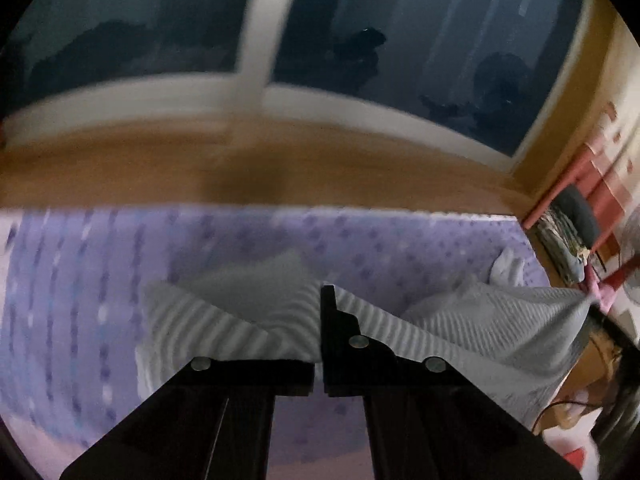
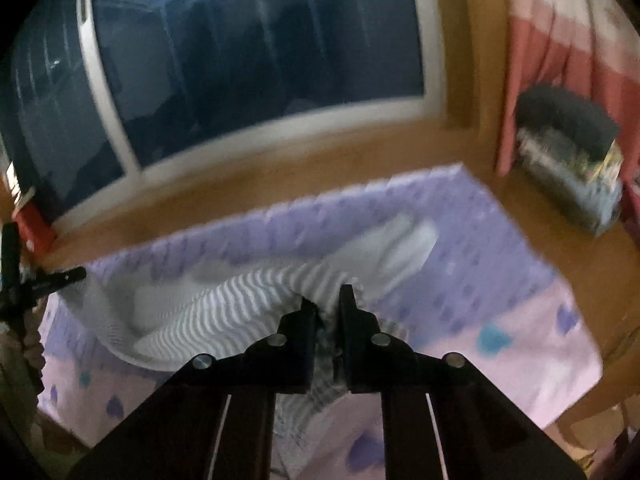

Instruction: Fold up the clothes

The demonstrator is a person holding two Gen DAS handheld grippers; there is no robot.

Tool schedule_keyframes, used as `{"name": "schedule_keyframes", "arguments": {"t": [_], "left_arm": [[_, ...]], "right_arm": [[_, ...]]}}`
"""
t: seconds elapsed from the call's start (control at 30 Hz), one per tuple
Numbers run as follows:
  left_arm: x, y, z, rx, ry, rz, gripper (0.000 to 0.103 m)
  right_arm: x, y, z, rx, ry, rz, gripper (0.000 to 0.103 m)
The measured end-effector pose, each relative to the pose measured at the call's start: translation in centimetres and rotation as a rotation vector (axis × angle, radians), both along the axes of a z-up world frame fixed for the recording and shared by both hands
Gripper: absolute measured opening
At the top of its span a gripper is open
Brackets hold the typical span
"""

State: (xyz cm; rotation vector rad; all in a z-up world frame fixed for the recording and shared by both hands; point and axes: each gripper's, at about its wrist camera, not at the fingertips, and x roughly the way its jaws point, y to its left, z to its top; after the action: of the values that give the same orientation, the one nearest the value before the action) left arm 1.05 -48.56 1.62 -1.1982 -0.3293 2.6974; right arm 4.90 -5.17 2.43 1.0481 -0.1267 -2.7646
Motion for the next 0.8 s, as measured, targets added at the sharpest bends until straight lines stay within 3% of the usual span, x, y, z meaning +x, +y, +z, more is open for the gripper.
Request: {"name": "schedule_keyframes", "arguments": {"t": [0.2,0.47,0.53,0.6,0.7,0.8], "left_arm": [[-7.0,5.9,0.9,-0.088,0.015,-0.083,0.002],[-13.3,10.4,-3.9,-0.134,-0.149,-0.114,0.005],[-13.9,10.4,-5.0,-0.143,-0.187,-0.093,0.008],[-14.2,9.1,-5.4,-0.147,-0.204,-0.014,0.011],[-14.3,6.0,-5.8,-0.084,-0.237,0.088,0.011],[-13.2,3.8,-5.5,-0.008,-0.258,0.067,0.011]], "right_arm": [[-9.0,2.2,-0.2,0.120,-0.001,-0.039,0.009],[-19.6,-0.1,-6.6,0.231,-0.119,0.020,0.009],[-21.7,-0.2,-8.8,0.225,-0.176,0.010,0.009],[-23.6,0.5,-10.8,0.200,-0.249,-0.030,0.009],[-25.0,1.9,-12.2,0.172,-0.302,-0.123,0.015],[-25.0,2.5,-12.0,0.175,-0.327,-0.123,0.019]]}}
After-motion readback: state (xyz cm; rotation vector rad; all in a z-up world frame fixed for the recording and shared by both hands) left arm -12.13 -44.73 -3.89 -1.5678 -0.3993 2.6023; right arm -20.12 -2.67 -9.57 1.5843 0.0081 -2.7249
